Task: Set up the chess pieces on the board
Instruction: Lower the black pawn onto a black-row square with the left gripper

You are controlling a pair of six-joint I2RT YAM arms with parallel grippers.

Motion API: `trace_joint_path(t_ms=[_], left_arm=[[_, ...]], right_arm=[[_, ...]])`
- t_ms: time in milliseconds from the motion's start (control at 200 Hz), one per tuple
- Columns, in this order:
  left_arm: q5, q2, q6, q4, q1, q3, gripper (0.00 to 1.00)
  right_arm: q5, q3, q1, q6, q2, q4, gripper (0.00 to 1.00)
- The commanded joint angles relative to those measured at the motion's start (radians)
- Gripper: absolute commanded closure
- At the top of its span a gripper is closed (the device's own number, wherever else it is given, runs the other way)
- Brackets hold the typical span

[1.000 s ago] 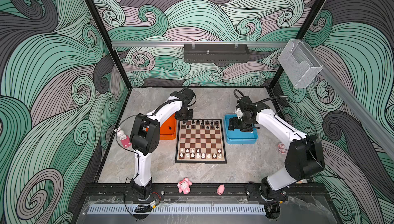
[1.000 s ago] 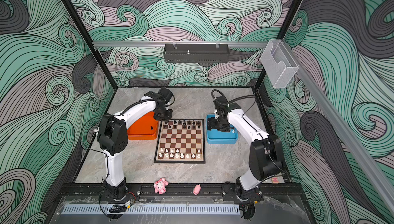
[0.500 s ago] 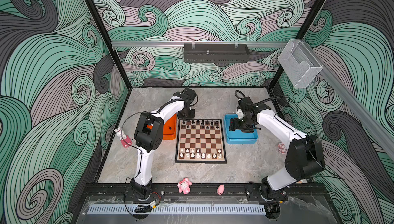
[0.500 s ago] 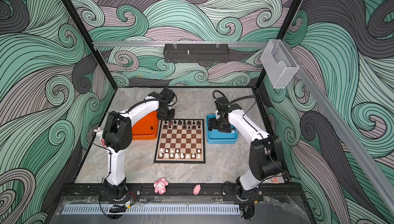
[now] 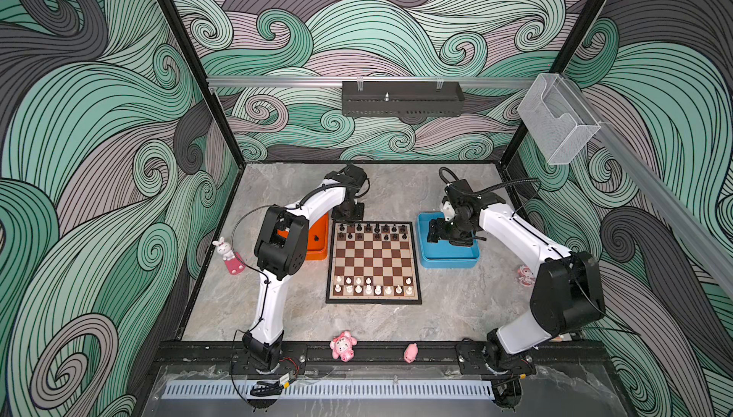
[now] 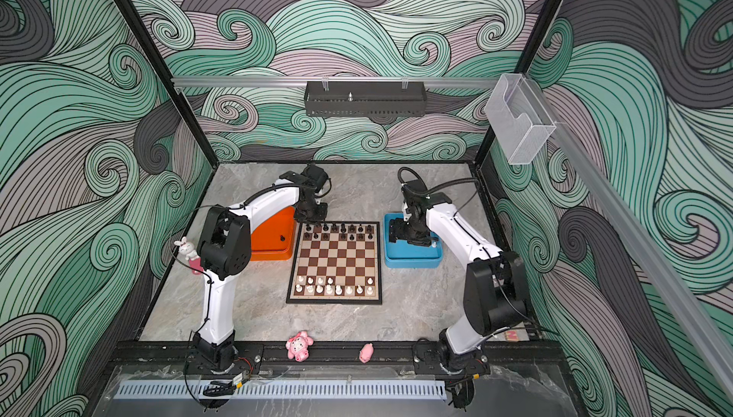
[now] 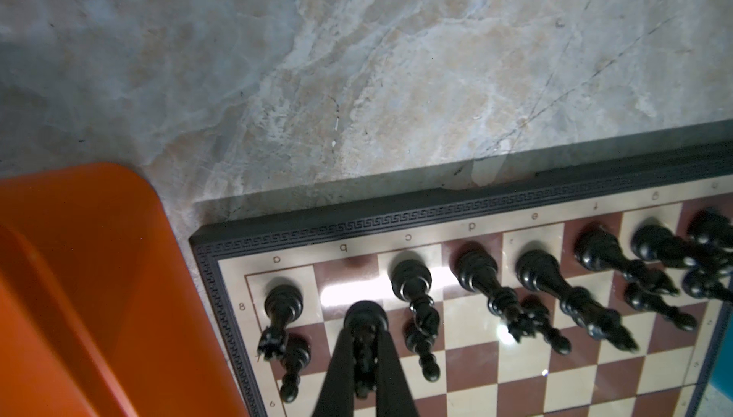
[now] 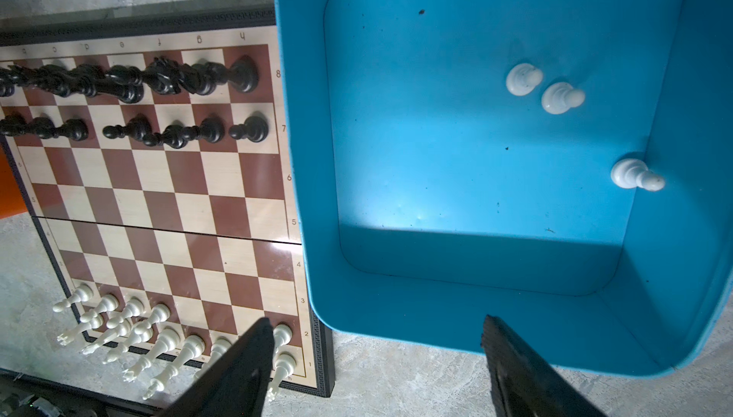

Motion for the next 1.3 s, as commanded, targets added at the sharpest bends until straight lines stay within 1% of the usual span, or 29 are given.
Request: trace_joint_path(t_ms=[0,355,1296], left_arm=[[-0.019,0.023,-0.007,-0.015,-0.005,0.025,0.97],[-0.037,0.032,-0.008,-0.014,-0.005,0.009,0.97],[-0.034,0.056,-0.007,-0.015,-0.005,0.001,0.97]], right_arm=[[-0.013,-0.011,-0.007,-0.009,-0.006,0.000,0.17],[-0.016,-0.011,-0.011,-0.009,-0.004,0.001,0.17],[-0.020,-0.011,-0.016,-0.012,0.006,0.002,0.17]])
